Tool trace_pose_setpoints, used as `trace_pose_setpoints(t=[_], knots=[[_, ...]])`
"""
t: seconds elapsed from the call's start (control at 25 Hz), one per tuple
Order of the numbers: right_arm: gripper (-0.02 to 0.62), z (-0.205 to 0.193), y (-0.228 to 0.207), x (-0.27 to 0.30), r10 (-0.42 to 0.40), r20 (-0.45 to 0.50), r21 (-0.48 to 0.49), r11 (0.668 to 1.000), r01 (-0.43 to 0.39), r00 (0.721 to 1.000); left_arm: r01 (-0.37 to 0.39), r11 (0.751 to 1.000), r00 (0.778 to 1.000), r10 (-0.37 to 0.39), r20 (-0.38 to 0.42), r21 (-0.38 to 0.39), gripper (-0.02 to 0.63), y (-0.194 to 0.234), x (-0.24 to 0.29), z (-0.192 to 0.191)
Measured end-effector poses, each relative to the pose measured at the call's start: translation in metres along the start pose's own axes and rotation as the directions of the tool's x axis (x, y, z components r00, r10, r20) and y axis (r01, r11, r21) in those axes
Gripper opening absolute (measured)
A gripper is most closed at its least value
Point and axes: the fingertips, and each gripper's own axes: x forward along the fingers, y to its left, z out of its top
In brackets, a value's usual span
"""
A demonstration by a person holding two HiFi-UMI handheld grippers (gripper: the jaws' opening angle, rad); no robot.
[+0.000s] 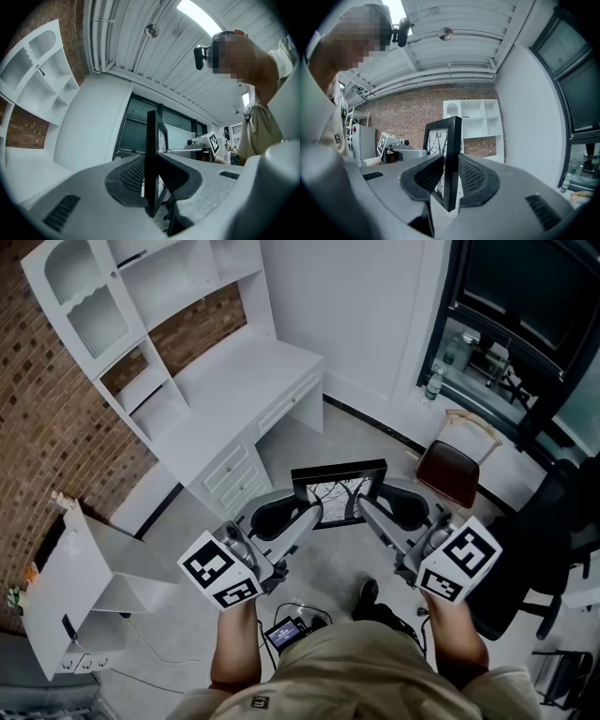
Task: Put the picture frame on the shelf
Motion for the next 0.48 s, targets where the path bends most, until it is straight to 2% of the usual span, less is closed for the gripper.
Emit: trace_pose_setpoints(t=[0.28, 0.48], knots=[[0.095, -0.002, -0.066, 0.014, 0.033, 0.011, 0.016, 0.999, -0.033, 0.999, -0.037, 0.999, 0.999, 0.037, -0.021, 0.000, 0.087, 0.038, 0.054, -0.006], [0.095, -0.003, -0.145, 0.025, 0.066, 0.026, 0.030, 0.997, -0.067, 0.997, -0.069, 0.998, 0.997, 0.069, -0.037, 0.002, 0.087, 0.080, 0.120, -0.013]])
